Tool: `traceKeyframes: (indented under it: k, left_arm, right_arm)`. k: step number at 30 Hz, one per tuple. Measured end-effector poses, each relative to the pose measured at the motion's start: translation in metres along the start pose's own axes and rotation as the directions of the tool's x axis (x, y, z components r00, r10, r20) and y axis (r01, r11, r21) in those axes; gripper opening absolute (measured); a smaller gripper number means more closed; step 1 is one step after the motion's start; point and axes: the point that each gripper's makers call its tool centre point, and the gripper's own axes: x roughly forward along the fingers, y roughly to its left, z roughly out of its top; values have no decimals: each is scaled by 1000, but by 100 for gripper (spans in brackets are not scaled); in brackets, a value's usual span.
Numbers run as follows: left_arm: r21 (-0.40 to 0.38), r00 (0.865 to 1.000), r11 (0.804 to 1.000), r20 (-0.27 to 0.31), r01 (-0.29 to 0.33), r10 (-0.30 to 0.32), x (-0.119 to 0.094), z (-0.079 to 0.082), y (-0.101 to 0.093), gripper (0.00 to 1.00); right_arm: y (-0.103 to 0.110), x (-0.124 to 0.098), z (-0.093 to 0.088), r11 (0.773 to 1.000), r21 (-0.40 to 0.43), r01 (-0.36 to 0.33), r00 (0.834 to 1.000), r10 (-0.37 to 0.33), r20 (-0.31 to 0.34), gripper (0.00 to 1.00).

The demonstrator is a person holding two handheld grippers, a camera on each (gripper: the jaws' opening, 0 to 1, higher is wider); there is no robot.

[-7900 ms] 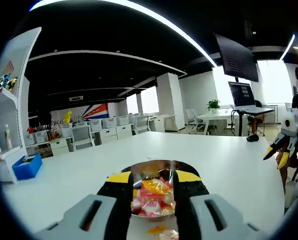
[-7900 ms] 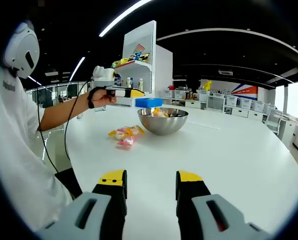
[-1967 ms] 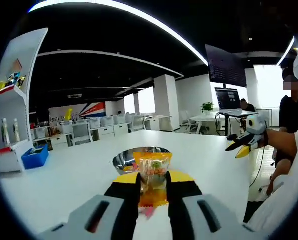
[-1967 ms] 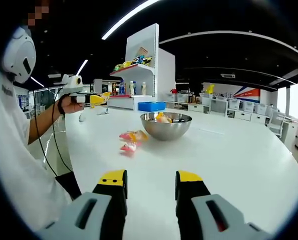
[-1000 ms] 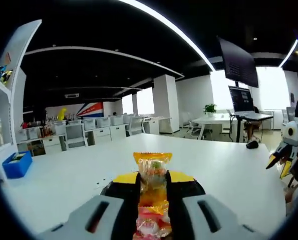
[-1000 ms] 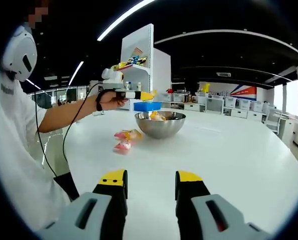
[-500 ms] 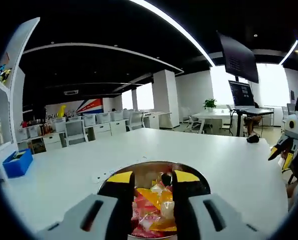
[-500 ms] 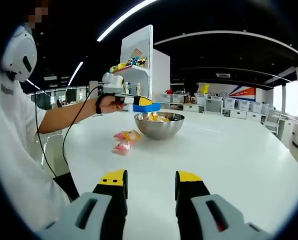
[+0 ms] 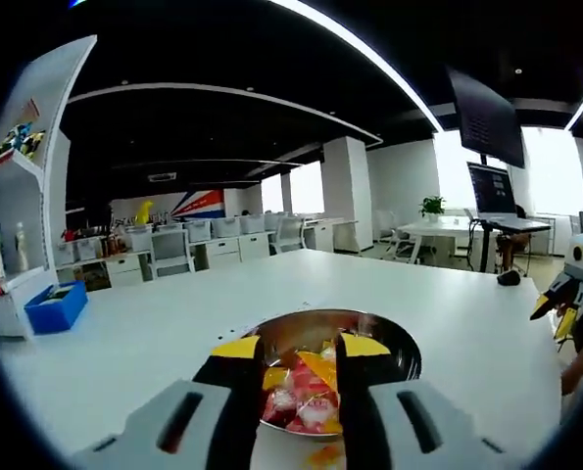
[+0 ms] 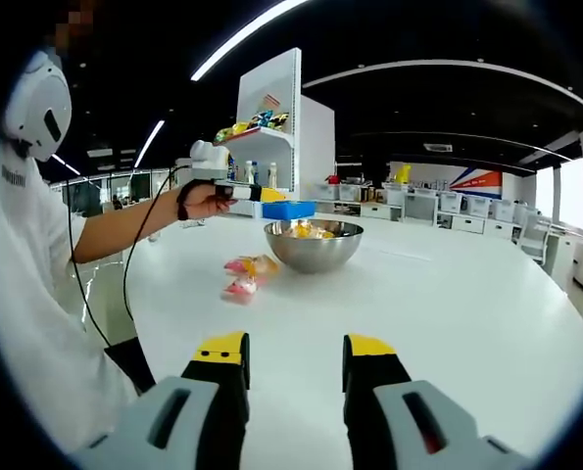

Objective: Pick up the marshmallows scattered on the table and place them into the bowl on the table

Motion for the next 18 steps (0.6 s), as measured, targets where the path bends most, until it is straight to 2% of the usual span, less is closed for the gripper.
traceKeyframes:
  k: [6, 14, 18]
  left_arm:
    - [-22, 996, 996, 2, -88, 88, -15, 4, 11, 30]
    - [-41, 994, 993, 10, -112, 113, -31, 8, 10, 30]
    - [-56, 992, 991, -3, -124, 125, -39, 4, 6, 30]
  right_arm:
    - [2, 1, 1, 1000, -1, -1, 1000, 1, -3, 37]
    - [5, 3, 2, 1000, -5, -6, 1000, 6, -9, 37]
    - [6, 4, 1, 1000, -2, -14, 1000, 14, -12, 37]
